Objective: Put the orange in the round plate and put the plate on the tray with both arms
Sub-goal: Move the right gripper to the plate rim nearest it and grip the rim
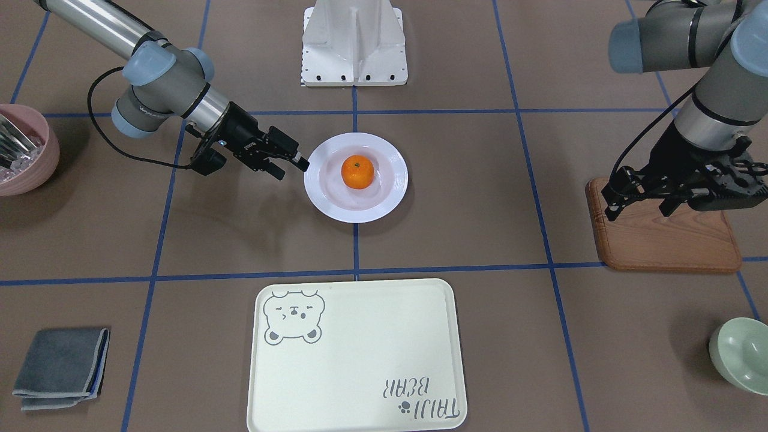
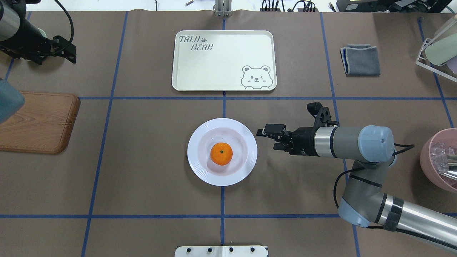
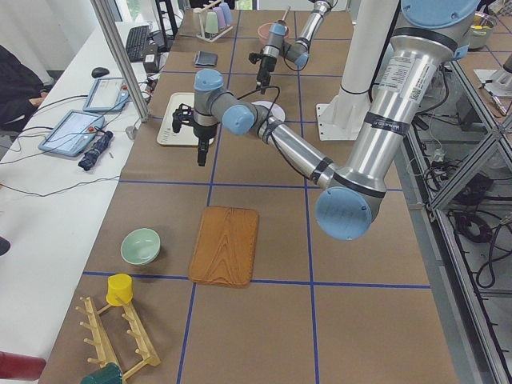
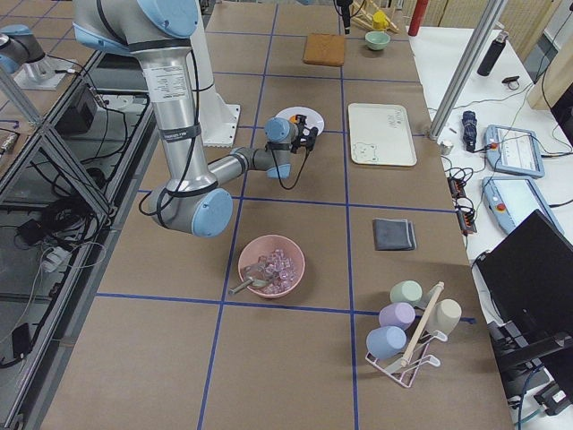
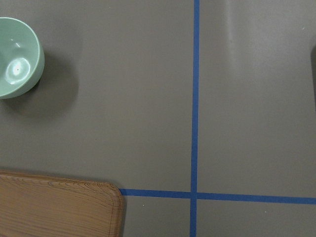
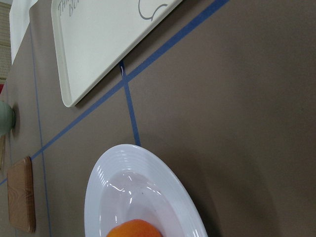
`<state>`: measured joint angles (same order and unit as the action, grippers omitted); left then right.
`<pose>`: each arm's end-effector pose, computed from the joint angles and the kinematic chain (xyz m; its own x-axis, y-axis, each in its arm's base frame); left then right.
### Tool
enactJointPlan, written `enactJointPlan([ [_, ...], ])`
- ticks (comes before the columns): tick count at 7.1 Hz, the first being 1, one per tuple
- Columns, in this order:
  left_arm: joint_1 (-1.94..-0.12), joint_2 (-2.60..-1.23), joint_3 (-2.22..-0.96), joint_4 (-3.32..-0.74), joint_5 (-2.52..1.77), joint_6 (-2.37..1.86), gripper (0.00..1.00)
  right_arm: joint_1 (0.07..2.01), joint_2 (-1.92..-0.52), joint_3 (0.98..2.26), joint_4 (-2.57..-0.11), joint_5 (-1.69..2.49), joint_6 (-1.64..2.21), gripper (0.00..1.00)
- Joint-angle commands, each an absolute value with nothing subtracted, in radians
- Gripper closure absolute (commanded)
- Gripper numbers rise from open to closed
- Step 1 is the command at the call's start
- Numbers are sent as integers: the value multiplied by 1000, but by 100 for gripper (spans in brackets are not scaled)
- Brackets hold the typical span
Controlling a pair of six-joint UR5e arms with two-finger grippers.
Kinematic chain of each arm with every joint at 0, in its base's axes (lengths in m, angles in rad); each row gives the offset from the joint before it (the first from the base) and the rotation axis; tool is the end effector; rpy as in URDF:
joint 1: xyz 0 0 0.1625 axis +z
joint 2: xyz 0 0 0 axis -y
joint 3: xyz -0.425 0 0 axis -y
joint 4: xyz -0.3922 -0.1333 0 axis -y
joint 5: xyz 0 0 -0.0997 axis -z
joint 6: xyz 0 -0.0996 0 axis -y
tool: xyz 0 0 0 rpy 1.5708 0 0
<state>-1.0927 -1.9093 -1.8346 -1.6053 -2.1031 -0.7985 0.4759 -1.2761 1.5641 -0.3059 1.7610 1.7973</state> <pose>0.2005 -0.5668 0.3509 0.7019 -0.0477 -0.7107 0.1904 0.9740 0.1226 -0.4801 -0.3762 0.3598 -0.0478 0.2235 0.9735 -0.2782 0.9331 -0.2278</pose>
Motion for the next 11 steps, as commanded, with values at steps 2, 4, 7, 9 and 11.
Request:
enactJointPlan([
  [2,-1100,-1898,-1835,-1605,-2105,-798,1,460,-1227,1473,-226,1749,1793,0],
  [4,-1098,-1896,-1835,-1605,-2109,-799,1,456,-1200,1434,-222,1752,1790,0],
  [7,-1094,-1898,-1829,-1606,-2105,-805,1,430,-1193,1433,-222,1746,1790,0],
  [9,-1094,-1898,-1827,-1606,-2105,-805,1,413,-1178,1430,-229,1735,1792,0],
  [11,-1094,-1898,-1827,-1606,-2106,-807,1,410,-1170,1411,-229,1733,1793,0],
])
